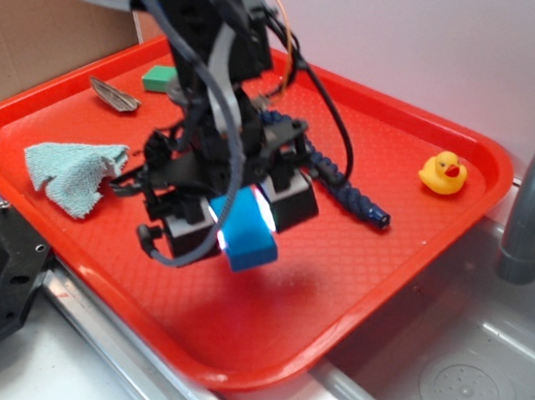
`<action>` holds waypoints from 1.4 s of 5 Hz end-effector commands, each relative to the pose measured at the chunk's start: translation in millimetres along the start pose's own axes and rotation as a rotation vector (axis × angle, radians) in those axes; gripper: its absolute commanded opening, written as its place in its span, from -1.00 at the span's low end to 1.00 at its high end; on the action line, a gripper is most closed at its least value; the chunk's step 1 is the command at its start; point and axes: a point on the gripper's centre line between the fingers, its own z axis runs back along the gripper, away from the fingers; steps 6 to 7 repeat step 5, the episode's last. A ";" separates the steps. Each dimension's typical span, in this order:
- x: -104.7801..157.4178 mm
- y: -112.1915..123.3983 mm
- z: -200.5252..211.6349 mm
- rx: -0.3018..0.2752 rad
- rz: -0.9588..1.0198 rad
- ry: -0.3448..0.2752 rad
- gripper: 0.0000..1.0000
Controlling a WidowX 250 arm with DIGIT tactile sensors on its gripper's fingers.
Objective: Grab the blue block.
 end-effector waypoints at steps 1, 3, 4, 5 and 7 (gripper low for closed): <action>-42.0 -7.6 99.5 0.028 0.483 -0.041 -1.00; -108.7 -7.8 174.5 0.094 0.957 0.183 -1.00; -91.6 -0.9 190.0 0.113 1.207 0.192 -1.00; -85.2 -14.5 181.9 0.139 1.456 0.208 -1.00; -85.2 -14.5 181.9 0.139 1.456 0.208 -1.00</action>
